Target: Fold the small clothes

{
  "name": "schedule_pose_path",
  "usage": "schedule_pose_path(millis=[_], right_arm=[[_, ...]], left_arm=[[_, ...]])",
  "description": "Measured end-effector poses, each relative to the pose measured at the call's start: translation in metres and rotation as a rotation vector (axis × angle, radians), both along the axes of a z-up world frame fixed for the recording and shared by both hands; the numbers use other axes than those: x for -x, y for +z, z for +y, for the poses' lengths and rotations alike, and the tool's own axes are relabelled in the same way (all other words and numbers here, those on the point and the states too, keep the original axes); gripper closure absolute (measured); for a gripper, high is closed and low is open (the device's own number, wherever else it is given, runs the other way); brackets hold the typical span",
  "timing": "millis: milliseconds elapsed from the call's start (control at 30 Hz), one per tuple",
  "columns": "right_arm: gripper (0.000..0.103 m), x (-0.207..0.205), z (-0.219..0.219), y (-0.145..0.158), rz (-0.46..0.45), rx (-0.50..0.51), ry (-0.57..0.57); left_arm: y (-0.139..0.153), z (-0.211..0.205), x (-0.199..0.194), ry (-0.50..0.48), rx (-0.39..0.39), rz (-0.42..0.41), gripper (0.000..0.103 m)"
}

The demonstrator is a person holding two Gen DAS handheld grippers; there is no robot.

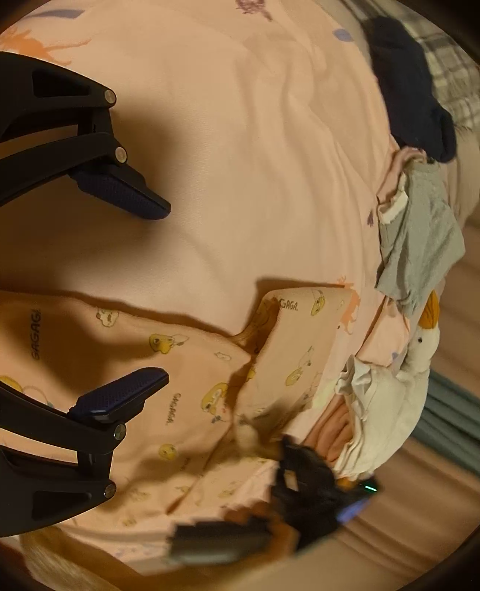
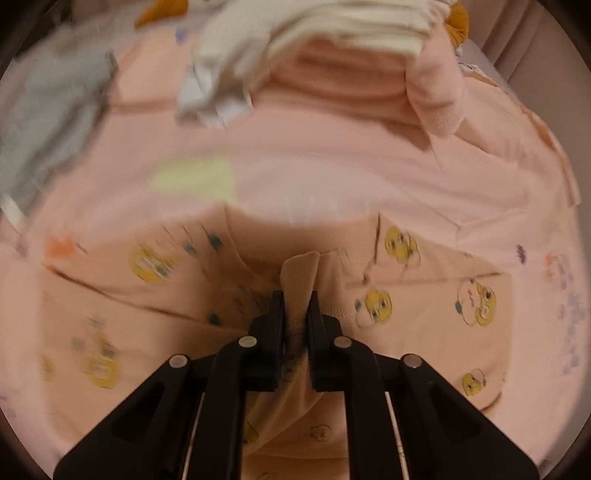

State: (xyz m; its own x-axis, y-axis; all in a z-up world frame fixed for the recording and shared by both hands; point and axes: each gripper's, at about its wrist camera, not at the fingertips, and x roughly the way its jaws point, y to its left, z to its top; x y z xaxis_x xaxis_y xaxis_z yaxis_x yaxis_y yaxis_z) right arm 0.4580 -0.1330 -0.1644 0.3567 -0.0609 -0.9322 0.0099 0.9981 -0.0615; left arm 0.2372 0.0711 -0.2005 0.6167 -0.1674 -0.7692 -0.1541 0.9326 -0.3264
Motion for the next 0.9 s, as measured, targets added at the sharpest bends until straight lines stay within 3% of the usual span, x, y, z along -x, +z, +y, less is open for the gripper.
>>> schedule_pose_path(millis=[133,233,367,467,567,667,800,900], right_arm=[[0.092,0.003,0.013,0.056,-0.158,-0.185,0.096],[0.092,0.021,0.028,0.122,-0.340,-0.347,0.217],[0.092,0.047,0.004,0.174,-0.534,-0.382,0.273],[0.092,0.048,-0.052,0.156,-0.527,-0.324,0.215],[0.092,0.050,-0.119,0.108,-0.448,-0.386,0.121],[0.092,0.063,-0.168,0.069,-0.423,-0.429,0.043],[0.092,0.086,-0.190,0.050,-0.459,-0.506,0.005],[0.092,0.105,-0.198,0.046,-0.504,-0.575,-0.003]], left_arm=[[-0.001,0.003,0.000,0.039,0.019,-0.024,0.020],[-0.002,0.001,-0.003,0.032,-0.015,-0.031,0.020],[-0.004,0.001,-0.008,0.062,-0.034,-0.040,0.020],[-0.005,-0.002,-0.012,0.079,-0.068,-0.034,0.020],[-0.007,-0.008,-0.014,0.074,-0.125,-0.021,0.020],[-0.006,-0.006,-0.016,0.094,-0.121,-0.014,0.020],[-0.001,-0.009,-0.021,0.125,-0.118,0.009,0.020],[0.006,-0.024,-0.037,0.073,-0.122,0.045,0.020]])
